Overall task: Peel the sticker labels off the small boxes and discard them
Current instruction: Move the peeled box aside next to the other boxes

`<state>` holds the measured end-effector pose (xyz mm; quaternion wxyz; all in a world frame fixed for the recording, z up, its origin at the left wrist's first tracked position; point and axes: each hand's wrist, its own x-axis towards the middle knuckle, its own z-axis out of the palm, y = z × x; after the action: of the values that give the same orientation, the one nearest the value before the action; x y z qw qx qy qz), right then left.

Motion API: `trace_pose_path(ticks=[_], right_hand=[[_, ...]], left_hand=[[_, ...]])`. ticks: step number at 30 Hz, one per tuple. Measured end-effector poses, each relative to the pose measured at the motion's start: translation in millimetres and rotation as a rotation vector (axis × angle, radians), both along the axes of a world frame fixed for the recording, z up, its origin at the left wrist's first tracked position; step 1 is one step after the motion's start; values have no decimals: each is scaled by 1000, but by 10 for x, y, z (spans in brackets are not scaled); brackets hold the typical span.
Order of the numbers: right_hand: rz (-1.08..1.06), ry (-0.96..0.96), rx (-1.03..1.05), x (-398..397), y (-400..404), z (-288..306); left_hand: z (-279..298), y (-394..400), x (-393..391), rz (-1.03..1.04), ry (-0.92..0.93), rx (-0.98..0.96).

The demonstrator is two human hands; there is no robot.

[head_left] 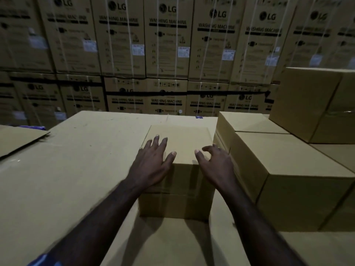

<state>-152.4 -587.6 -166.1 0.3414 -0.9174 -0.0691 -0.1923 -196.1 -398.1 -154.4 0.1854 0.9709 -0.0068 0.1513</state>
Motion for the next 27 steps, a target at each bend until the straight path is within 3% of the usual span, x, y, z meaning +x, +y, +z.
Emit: trace_pose_path(ticks=[7, 15, 27], right_hand=[[122, 41, -106, 260, -174, -132], [160, 28, 19, 377, -179, -271], [84, 63, 240, 445, -86, -269]], left_hand=[[-255, -100, 348, 166, 104, 174], [-296, -58, 371, 223, 60, 246], [-253, 308, 483, 172, 93, 140]])
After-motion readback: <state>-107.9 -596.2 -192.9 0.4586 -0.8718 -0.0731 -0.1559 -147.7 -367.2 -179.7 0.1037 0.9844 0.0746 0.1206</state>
